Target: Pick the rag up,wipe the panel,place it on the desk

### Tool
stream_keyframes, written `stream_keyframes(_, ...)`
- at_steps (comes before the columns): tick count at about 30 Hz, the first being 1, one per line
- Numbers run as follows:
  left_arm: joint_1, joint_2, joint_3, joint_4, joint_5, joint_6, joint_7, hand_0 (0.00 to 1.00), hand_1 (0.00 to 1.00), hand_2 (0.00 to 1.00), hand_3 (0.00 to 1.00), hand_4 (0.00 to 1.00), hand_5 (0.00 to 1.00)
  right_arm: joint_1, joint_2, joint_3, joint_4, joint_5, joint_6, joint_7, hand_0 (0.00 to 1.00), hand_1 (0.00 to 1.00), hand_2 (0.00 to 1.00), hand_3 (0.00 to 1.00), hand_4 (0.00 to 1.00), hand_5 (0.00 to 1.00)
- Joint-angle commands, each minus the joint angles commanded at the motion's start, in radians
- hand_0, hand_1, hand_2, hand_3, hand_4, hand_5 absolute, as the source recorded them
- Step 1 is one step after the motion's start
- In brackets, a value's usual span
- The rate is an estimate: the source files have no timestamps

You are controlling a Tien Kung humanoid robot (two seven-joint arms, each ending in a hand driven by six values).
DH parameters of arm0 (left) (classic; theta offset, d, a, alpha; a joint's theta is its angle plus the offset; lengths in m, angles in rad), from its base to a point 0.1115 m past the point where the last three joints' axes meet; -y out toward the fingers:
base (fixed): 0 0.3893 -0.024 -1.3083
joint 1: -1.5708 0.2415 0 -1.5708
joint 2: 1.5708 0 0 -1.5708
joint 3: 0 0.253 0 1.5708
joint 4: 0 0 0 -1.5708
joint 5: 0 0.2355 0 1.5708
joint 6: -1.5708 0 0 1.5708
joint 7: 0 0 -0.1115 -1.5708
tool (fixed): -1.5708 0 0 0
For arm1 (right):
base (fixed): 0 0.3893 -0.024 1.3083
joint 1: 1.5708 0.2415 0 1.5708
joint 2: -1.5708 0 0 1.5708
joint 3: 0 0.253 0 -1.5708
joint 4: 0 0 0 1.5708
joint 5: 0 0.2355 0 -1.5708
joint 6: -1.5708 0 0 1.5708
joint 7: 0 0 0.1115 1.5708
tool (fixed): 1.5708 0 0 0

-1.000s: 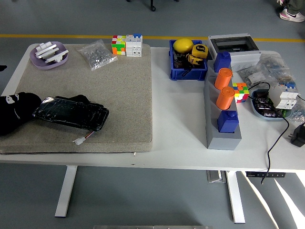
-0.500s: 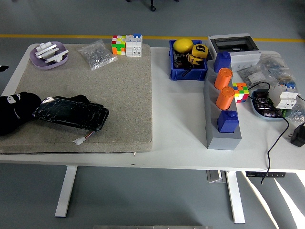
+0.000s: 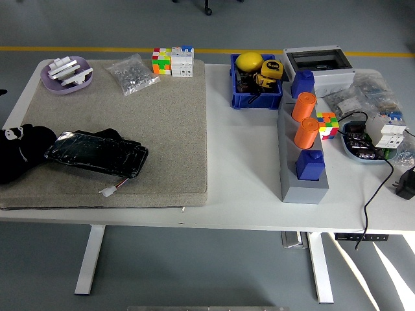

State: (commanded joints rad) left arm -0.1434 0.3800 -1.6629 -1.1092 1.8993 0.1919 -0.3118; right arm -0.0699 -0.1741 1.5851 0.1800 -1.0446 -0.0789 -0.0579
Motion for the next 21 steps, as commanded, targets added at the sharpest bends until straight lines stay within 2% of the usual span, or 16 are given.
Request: stream_keyframes(21, -0.027, 0.008, 0.020, 0.005, -0.002, 0.000, 0.006, 0.732, 0.784, 0.766, 0.710, 0.994, 0.305, -0.011, 0.001, 0.025, 0.000, -0.013, -0.001, -0.001, 0.766, 0.617, 0.679, 0.602, 0.966, 0.464)
